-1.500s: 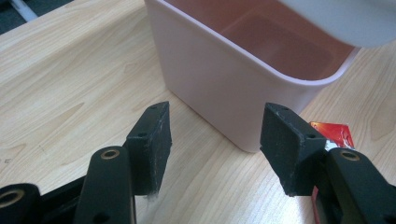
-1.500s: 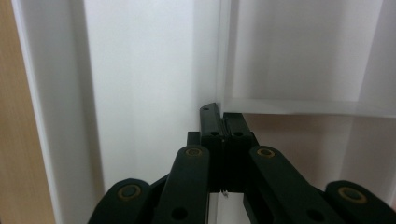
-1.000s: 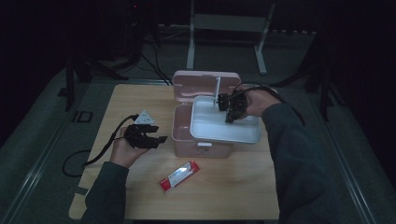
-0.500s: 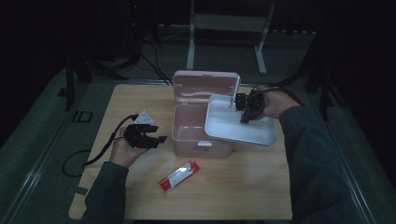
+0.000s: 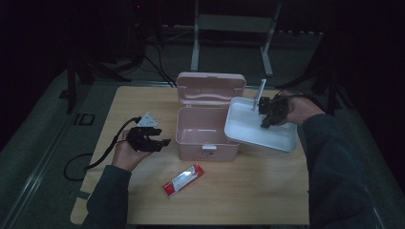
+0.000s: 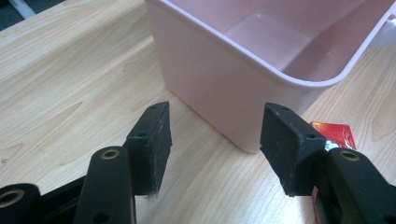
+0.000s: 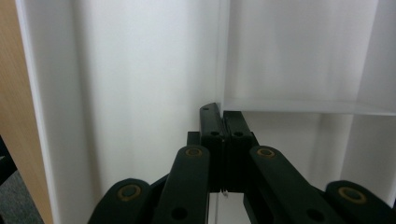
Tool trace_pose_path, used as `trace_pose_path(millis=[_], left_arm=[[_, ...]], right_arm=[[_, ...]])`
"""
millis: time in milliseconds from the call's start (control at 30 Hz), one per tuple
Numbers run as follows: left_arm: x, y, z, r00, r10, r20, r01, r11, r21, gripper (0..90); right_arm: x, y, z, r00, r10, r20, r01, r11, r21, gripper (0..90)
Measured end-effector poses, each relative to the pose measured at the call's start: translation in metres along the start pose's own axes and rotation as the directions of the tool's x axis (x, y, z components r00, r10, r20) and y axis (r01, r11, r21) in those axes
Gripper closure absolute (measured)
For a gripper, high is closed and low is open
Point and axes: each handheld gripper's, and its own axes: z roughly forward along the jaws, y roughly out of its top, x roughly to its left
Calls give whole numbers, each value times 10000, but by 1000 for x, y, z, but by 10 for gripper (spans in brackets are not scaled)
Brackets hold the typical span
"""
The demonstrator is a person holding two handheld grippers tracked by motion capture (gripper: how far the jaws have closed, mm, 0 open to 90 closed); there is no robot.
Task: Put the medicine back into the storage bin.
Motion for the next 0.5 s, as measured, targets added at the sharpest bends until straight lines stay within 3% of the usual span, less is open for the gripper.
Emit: trace_pose_path(millis=[500], left_arm=[[-2, -1, 1, 10000, 54, 39, -54, 9999, 128, 431]], right_arm=[[-9, -56, 11, 9923, 1240, 66, -1241, 9922, 139, 894]])
